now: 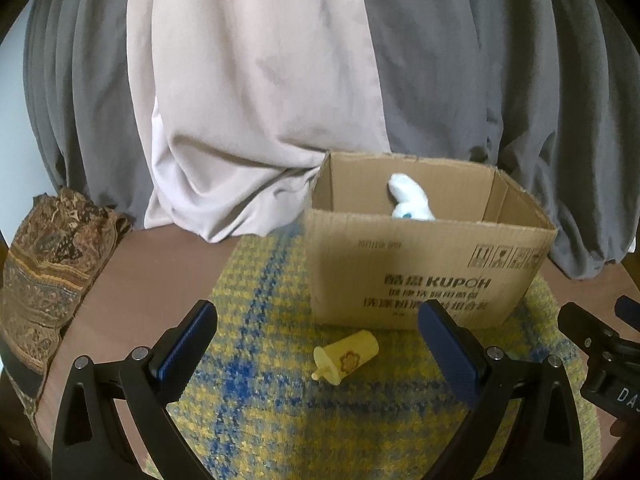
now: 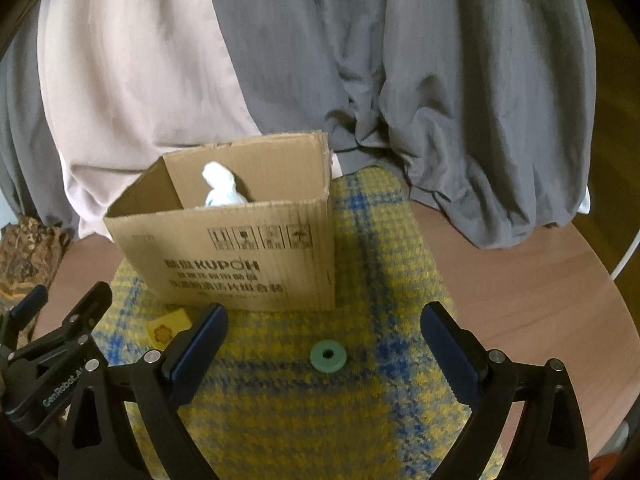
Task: Organize objects
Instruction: 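Withdraw both open grippers from the box back over the cloth, then grasp the green rubber ring with the right gripper while the left grasps the yellow popsicle toy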
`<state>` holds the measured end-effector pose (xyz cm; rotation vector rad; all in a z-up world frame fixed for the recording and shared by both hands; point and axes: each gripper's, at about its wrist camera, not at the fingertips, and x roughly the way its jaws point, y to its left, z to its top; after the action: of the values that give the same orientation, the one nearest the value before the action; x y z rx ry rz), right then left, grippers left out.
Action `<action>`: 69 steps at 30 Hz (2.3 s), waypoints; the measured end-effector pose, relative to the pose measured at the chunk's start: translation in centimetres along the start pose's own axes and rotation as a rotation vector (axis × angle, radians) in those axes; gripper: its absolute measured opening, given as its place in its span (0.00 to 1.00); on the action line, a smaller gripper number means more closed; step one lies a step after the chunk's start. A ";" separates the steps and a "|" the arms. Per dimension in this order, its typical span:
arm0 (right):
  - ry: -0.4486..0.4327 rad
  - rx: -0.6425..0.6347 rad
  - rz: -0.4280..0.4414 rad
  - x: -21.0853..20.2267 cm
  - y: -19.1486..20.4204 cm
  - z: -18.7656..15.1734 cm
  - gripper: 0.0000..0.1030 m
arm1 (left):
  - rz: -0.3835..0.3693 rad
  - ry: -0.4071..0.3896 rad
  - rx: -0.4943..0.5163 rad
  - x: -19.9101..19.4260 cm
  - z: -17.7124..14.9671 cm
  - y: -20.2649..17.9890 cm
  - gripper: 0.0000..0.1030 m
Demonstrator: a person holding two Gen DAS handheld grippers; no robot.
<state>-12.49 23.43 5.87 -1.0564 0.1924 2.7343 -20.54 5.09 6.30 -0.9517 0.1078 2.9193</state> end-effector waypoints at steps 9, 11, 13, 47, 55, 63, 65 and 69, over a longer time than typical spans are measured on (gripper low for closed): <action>0.038 -0.004 -0.009 1.7 -0.3 -1.3 0.94 | 0.003 0.042 -0.004 1.8 -1.7 -0.1 1.00; 0.050 -0.004 -0.015 2.2 -0.4 -1.7 0.94 | 0.002 0.052 -0.001 2.2 -2.2 -0.2 1.00; 0.064 -0.006 -0.022 2.8 -0.5 -2.0 0.94 | 0.003 0.059 0.000 2.6 -2.5 -0.4 1.00; 0.284 -0.003 0.007 11.2 -0.2 -4.8 0.40 | -0.018 0.176 -0.033 8.5 -5.7 -0.3 1.00; 0.263 0.002 0.019 12.3 -0.8 -5.3 0.35 | -0.029 0.182 -0.034 9.1 -5.4 -0.9 1.00; 0.239 0.007 0.011 12.7 -1.4 -5.6 0.35 | -0.022 0.192 -0.036 10.1 -5.1 -1.5 0.99; 0.237 0.010 0.013 12.9 -1.8 -5.5 0.35 | -0.017 0.199 -0.037 10.6 -5.1 -1.6 0.99; 0.235 0.013 0.014 13.3 -2.3 -5.2 0.35 | -0.023 0.224 -0.019 11.5 -5.4 -2.1 0.77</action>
<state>-18.17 26.53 -7.09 -1.3766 0.2524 2.6111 -26.48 7.24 -4.92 -1.2713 0.0802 2.7876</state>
